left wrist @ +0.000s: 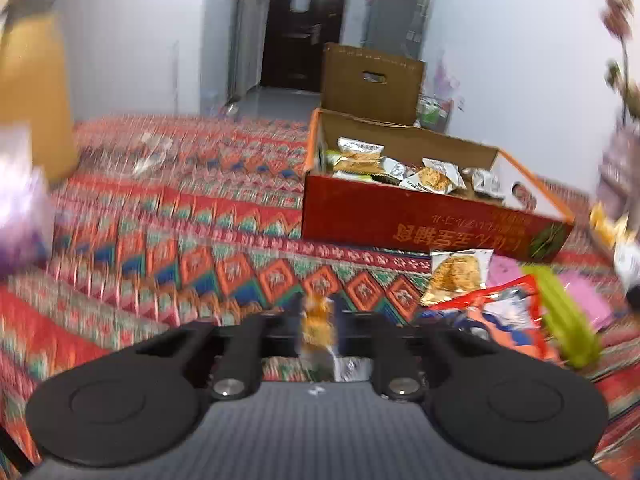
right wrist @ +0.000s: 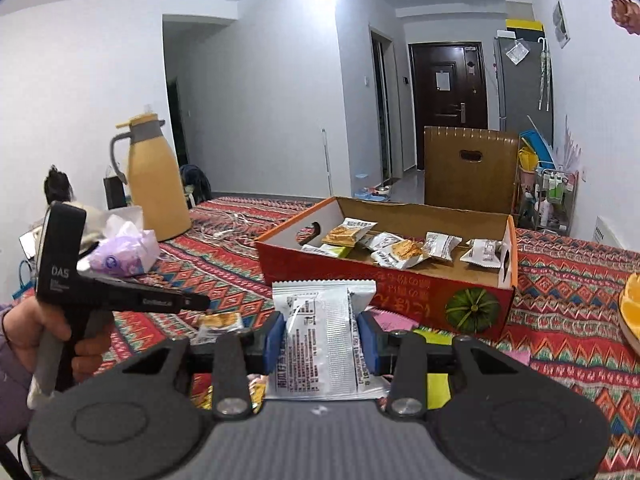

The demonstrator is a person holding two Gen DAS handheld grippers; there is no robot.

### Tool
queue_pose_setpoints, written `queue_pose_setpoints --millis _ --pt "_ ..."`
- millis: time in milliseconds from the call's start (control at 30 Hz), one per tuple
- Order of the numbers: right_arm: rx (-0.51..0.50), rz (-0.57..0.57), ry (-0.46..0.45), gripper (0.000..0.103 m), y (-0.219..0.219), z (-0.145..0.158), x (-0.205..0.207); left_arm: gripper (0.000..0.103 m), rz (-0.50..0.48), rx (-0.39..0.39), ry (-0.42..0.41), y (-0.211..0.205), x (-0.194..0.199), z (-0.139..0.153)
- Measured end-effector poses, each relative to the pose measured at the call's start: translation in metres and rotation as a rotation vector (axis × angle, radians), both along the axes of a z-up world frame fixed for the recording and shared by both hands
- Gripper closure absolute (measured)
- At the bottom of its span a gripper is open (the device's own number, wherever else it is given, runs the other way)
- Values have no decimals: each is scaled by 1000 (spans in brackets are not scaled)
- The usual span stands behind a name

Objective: Organize snacks
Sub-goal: 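Grasp a white printed wrapper with the right tool while the left tool grasps an oat biscuit packet, then carry both packets into the orange box and open both tools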

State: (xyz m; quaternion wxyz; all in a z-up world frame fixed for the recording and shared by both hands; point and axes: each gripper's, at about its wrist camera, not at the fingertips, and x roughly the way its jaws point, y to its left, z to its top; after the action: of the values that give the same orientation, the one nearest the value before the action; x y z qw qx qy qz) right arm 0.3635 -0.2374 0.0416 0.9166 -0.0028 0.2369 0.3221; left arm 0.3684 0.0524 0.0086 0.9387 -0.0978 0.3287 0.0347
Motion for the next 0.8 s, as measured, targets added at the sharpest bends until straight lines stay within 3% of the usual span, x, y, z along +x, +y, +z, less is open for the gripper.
queue_pose_setpoints --millis 67,167,233,267,300,333,567,733,800 --pt "17 3 10 64 -1 -2 -7 7 32 -83 15 -2 3 -4" --pt "29 -9 26 64 1 -5 -17 10 31 -139 76 -9 32 -16" --pt "41 -13 32 63 -1 -5 -26 28 54 -105 109 -18 50 -26" --pt "48 -16 34 63 -2 -5 -31 41 46 -32 89 -27 53 -28" --pt "54 -20 34 64 -5 -5 -35 63 19 41 84 -37 55 -30" --pt "55 -25 33 63 -7 -5 -39 63 -19 96 71 -44 54 -31" --pt "65 -75 60 63 -23 -11 -48 65 -103 133 56 -54 38 -26" --pt "81 -78 37 63 -22 -6 -58 64 -133 207 -35 -50 1 -4" --pt "80 -85 27 63 -22 -3 -65 64 -115 192 -79 -43 -23 12"
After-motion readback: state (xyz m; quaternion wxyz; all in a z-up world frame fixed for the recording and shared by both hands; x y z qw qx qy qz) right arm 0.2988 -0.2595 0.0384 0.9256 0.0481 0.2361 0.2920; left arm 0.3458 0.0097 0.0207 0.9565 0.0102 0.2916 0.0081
